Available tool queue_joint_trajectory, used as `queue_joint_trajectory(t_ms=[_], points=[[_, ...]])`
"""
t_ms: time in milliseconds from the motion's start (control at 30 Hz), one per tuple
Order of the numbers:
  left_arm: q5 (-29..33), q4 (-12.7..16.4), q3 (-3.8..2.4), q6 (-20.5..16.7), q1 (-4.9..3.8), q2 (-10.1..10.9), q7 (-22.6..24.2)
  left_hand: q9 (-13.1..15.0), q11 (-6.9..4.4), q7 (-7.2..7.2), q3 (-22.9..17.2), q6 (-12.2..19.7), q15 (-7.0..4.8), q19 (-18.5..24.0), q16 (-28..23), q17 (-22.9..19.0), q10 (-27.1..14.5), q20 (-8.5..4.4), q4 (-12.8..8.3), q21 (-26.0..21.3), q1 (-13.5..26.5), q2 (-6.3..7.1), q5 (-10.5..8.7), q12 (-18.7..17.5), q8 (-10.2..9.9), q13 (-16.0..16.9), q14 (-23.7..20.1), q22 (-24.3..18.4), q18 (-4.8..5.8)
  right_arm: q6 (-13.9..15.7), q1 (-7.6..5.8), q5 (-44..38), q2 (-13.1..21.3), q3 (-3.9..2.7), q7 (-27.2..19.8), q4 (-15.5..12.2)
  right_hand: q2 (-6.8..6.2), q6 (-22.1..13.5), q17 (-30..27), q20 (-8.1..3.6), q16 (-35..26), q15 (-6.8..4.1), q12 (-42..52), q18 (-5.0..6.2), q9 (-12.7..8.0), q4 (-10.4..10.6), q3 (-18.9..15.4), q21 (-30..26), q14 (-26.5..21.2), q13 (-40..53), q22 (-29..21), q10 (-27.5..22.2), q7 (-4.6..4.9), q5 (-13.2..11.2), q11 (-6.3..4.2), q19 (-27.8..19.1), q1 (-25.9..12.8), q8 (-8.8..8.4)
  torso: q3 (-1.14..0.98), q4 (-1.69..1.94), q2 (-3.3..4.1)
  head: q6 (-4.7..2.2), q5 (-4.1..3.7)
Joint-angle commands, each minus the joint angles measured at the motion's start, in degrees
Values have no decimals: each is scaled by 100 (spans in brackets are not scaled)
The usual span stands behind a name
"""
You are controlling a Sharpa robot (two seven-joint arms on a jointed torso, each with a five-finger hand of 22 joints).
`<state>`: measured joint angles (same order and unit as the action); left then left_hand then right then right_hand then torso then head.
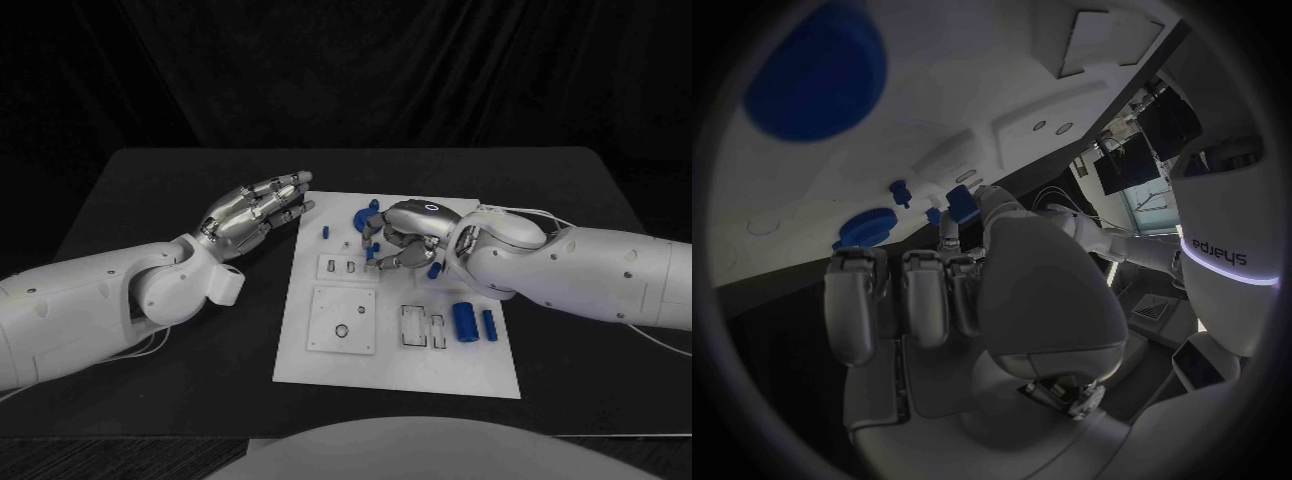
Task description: Assemble the parts on the task board
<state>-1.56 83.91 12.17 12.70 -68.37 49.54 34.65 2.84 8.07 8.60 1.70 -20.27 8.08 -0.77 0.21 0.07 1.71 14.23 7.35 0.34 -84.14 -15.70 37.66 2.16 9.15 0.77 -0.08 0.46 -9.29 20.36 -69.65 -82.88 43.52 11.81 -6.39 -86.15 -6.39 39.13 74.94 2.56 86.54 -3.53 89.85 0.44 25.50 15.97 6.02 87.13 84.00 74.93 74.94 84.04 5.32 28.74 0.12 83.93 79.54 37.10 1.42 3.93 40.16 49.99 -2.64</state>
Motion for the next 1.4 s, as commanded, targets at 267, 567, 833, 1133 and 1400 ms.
queue_joint_trajectory(t_ms=[267, 567, 833, 1133, 1400], points=[[10, -16, -5, 33, 5, -42, 23, 8, 17, 109, -28, -37, 37, -4, -21, -7, 7, 40, 4, 33, 30, 0, 7, 19, 37, 7, 8, 5, -86, -100, 76, -199, -90, -3, 251, 93, 7, 69, 611, 52, -40, 37, 15, 54, -19, -48, 5, -37, 392, 1507, 1374, 596, -2, -16, 50, 403, 10, -49, -9, 6, -14, 1, 2], [10, -35, -5, 56, 5, -63, 11, 7, 18, 109, -34, -31, 37, -3, -21, -7, 5, 41, 7, 31, 33, -1, 7, 16, 35, 6, 8, 4, -86, -56, 156, -230, -140, -3, 258, 187, 7, 80, 593, 61, -48, 44, 15, 56, -38, -48, -4, -46, 387, 1507, 1371, 596, 5, -56, 57, 398, -10, -84, -14, 5, -9, 1, 9], [10, -43, -5, 67, 6, -63, 3, 7, 18, 109, -34, -31, 37, -3, -21, -7, 5, 41, 7, 31, 33, -1, 7, 16, 35, 6, 8, 4, -86, 6, 181, -235, -163, -3, 237, 226, 7, 80, 583, 63, -53, 46, 15, 61, -44, -50, -5, -61, 385, 1507, 1365, 596, 7, -66, 59, 389, -13, -95, -14, -6, -7, 1, 39], [10, -53, -5, 82, 6, -76, 0, 6, 19, 110, -42, -26, 39, -2, -21, -7, 2, 42, 8, 30, 37, -2, 5, 14, 33, 5, 8, 3, -86, -3, 191, -236, -180, -3, 223, 242, 8, 83, 585, 67, -52, 48, 15, 60, -54, -56, -7, -61, 385, 1507, 1365, 596, 10, -87, 61, 390, -14, -113, -19, -3, -5, 1, 32], [10, -57, -5, 85, 6, -76, -1, 6, 19, 110, -42, -26, 39, -2, -21, -7, 2, 42, 8, 30, 37, -2, 5, 14, 33, 5, 8, 3, -86, -50, 198, -236, -186, -3, 220, 251, -2, 71, 568, 75, -60, 51, 15, 65, -91, -66, -27, -76, 381, 1507, 1360, 596, 24, -168, 61, 382, -43, -185, -13, -5, -11, 1, 43]])
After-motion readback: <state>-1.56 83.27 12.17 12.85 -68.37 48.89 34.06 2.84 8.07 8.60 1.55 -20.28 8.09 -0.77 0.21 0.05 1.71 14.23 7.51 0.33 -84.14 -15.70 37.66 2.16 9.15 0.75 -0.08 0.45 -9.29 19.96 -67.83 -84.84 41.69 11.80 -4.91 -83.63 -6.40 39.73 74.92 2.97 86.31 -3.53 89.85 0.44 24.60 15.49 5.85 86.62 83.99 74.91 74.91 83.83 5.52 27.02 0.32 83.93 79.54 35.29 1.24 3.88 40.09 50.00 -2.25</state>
